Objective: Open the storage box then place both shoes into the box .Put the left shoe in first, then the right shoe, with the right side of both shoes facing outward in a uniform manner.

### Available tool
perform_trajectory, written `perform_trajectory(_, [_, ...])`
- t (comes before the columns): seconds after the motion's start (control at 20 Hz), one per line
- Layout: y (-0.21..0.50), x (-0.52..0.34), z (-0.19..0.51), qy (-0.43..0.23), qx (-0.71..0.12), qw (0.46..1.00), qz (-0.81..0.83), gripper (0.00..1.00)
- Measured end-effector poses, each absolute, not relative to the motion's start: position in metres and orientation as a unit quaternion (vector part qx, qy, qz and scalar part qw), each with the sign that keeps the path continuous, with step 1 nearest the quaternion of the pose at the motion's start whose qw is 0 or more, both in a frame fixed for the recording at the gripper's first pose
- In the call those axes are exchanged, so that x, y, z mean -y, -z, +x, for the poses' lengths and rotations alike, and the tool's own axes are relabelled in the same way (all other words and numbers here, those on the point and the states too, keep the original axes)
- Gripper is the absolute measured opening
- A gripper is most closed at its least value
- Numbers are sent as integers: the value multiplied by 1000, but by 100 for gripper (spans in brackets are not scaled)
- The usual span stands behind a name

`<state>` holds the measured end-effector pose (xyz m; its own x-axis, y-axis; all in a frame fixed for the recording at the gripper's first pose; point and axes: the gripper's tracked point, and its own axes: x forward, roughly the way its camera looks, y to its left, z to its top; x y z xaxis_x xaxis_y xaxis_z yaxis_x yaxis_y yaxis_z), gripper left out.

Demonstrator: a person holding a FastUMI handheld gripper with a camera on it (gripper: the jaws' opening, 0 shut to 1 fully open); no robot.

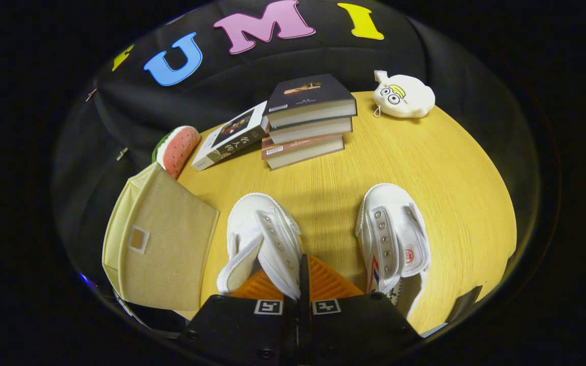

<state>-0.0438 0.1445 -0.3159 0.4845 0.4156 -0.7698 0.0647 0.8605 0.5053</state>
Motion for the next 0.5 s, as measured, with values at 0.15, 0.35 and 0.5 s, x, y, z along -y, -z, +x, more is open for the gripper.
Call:
perform_trajectory(0.15, [269,-149,-37,-85,-492,819,284,6])
perform_trajectory(0.35, [210,-173,-31,-73,-509,803,301,7])
perform_trajectory(0.5, [162,-203,-17,-77,-501,799,324,6])
